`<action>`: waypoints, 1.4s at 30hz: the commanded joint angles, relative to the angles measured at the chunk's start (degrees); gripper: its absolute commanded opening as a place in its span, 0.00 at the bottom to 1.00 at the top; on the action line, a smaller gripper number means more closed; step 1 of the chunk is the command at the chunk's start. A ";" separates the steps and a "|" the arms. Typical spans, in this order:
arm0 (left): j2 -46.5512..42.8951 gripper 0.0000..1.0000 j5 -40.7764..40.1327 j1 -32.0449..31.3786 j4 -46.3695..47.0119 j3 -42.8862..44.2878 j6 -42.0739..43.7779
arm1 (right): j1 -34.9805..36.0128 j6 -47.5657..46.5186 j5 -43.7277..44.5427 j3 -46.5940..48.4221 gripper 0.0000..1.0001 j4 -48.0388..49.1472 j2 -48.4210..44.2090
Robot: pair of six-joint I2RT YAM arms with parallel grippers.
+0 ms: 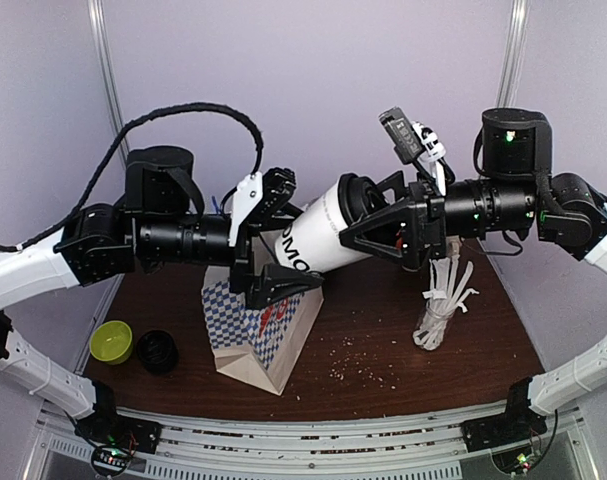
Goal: Pack the takeout coffee
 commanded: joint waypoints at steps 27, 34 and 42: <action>-13.19 0.98 -37.77 13.31 -20.84 0.58 -29.56 | 0.28 -5.52 29.03 6.91 0.80 -11.40 2.60; -9.80 0.98 -27.64 20.15 -21.97 -2.89 -31.07 | 0.25 -6.33 29.97 8.43 0.80 -12.34 3.23; -7.03 0.92 -20.23 20.30 -20.17 -5.79 -28.79 | 0.20 -7.20 30.97 10.05 0.80 -13.70 4.29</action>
